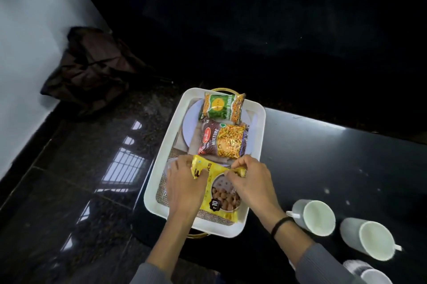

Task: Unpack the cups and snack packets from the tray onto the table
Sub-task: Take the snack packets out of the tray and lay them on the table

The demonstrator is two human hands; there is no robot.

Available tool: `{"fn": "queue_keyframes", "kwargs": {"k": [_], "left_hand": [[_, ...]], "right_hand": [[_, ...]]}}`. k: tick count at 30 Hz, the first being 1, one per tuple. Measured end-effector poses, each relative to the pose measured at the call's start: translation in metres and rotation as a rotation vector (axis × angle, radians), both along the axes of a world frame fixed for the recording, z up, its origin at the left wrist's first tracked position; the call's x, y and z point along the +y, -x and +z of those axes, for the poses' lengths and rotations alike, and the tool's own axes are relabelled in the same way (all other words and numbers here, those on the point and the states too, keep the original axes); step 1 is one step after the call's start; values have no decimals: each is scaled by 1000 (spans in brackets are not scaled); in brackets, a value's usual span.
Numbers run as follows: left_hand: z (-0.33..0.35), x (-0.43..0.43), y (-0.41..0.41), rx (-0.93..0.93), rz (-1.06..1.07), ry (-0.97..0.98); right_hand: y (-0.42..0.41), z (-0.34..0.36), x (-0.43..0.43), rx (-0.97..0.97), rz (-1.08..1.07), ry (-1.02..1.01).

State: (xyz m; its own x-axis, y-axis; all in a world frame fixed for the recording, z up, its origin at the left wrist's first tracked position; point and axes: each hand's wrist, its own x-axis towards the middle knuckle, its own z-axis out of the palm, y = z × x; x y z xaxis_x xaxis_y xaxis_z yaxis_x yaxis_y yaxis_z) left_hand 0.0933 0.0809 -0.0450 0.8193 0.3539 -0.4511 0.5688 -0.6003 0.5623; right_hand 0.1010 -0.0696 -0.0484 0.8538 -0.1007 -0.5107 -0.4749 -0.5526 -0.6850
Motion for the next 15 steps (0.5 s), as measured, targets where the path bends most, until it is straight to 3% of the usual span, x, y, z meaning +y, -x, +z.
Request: {"fn": "queue_keyframes", "kwargs": {"k": [6, 10, 15], "left_hand": [[-23, 18, 13, 232, -7, -81], [-28, 26, 9, 270, 24, 212], [-26, 29, 9, 131, 57, 552]], "right_hand": [[6, -10, 3, 70, 120, 41], [11, -16, -1, 93, 89, -5], [11, -11, -14, 111, -40, -168]]}}
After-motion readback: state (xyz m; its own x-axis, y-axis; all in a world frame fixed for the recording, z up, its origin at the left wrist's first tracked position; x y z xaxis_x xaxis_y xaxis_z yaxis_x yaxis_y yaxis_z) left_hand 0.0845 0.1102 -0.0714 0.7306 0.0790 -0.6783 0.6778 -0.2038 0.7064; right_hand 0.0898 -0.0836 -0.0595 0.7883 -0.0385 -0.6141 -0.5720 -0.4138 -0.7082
